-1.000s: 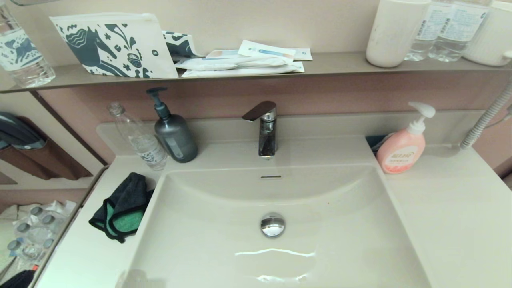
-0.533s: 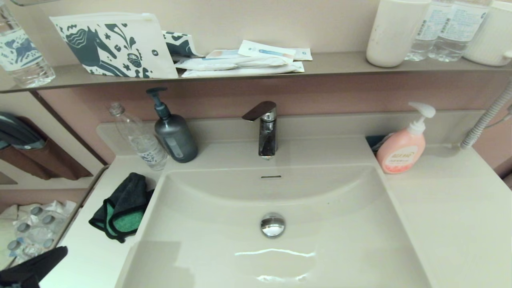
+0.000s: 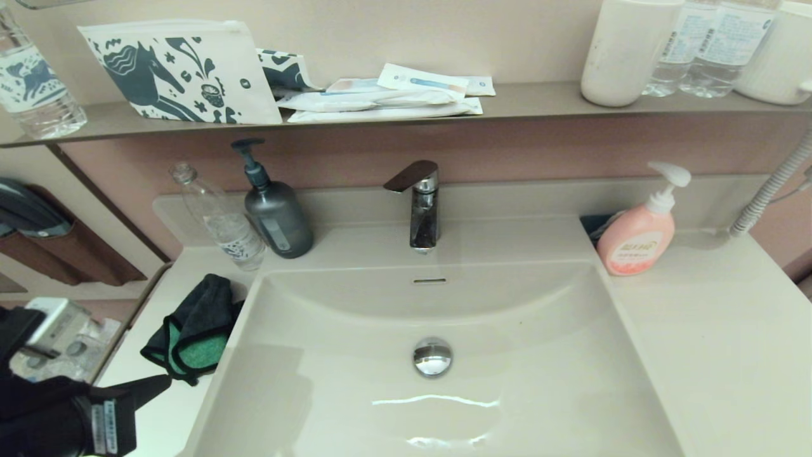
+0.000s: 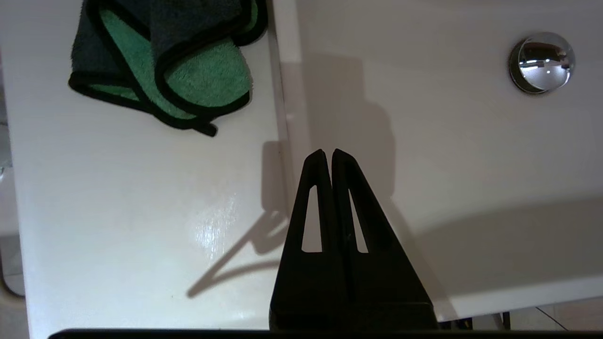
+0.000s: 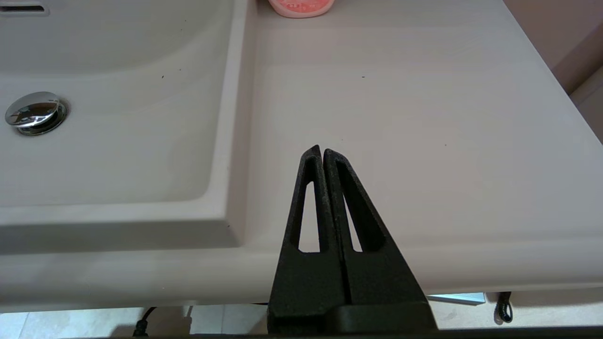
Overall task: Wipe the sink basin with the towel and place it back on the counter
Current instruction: Pick up the cloth
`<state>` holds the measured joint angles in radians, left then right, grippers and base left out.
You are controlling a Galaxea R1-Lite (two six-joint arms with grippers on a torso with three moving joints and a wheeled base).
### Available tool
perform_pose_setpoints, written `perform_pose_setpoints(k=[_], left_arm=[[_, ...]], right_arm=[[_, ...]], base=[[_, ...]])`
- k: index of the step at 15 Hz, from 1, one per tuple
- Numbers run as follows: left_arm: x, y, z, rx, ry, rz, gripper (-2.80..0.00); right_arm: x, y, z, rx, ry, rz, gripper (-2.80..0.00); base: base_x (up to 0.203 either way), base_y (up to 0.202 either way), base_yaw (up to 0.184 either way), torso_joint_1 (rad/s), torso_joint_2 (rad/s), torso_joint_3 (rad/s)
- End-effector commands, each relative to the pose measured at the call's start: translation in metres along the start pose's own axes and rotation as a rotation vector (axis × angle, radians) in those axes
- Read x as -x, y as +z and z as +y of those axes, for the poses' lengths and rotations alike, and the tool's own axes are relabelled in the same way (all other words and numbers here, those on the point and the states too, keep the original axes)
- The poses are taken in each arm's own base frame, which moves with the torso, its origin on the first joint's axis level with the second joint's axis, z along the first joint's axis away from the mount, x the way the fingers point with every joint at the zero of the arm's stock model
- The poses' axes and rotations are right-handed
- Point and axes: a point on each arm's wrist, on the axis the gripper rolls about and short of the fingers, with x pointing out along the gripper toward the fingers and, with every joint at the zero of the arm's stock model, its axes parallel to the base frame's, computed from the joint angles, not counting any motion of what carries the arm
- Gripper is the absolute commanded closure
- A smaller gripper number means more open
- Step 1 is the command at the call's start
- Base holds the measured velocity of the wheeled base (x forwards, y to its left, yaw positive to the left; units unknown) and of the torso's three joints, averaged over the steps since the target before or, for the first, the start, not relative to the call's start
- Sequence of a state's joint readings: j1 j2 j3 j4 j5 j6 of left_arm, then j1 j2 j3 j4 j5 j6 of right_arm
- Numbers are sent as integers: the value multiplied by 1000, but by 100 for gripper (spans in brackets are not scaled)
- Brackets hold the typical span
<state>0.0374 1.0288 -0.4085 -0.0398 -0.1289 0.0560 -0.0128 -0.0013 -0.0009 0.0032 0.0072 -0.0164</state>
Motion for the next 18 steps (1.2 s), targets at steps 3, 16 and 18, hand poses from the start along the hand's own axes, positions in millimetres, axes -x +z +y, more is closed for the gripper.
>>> perform_pose_setpoints(k=[3,16,18], left_arm=[[-49,16,27,3,-6,111,0],[-108,49,88,-105,62,75,-280],[-115,50,93,-132,66,86,-280]], right_arm=[[0,0,0,0,0,1,0],[0,0,0,0,0,1,0],[0,0,0,0,1,1,0]], base=[[0,0,0,0,0,0],[0,0,0,0,0,0],[0,0,0,0,0,0]])
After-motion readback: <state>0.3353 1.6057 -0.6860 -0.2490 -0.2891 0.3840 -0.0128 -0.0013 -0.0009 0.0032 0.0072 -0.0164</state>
